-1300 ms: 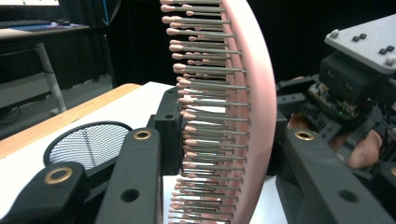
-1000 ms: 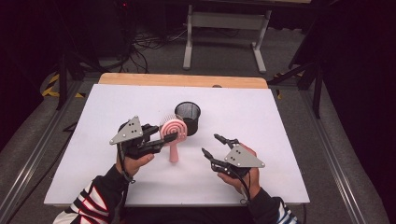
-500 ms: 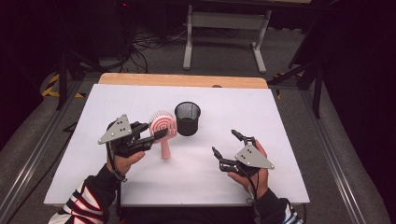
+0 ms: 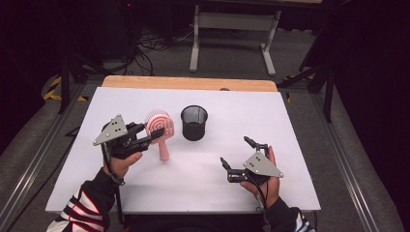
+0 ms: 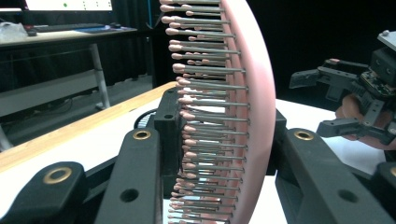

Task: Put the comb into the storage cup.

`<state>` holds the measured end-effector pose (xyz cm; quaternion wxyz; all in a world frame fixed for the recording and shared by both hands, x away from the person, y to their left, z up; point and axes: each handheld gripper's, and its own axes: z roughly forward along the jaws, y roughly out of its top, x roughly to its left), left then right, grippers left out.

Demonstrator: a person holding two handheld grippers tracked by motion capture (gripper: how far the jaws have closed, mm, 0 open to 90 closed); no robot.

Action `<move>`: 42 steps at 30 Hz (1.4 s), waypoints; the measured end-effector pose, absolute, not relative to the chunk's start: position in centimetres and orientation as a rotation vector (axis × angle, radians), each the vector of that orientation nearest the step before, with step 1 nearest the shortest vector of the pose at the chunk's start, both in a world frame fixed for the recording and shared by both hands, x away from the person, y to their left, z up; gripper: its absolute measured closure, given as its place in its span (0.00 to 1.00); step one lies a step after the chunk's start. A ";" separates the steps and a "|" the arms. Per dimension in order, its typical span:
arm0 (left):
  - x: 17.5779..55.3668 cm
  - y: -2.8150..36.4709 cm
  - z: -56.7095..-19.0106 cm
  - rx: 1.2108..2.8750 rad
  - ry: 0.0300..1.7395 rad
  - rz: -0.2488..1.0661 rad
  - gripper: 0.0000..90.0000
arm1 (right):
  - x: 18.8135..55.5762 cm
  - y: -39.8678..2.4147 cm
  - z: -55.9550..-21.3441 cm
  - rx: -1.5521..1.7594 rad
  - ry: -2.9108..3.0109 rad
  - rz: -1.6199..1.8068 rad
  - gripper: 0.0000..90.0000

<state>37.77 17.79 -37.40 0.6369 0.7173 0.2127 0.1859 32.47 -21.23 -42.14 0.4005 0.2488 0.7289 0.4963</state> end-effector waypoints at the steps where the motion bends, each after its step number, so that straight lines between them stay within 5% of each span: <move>1: 37.8 17.8 -37.4 1.638 0.486 0.425 0.71 | 32.5 -21.2 -42.1 0.629 1.844 1.255 0.05; 42: 42.1 18.6 -34.0 1.559 0.502 0.474 0.71 | 32.4 -24.4 -42.6 0.740 1.791 1.207 0.06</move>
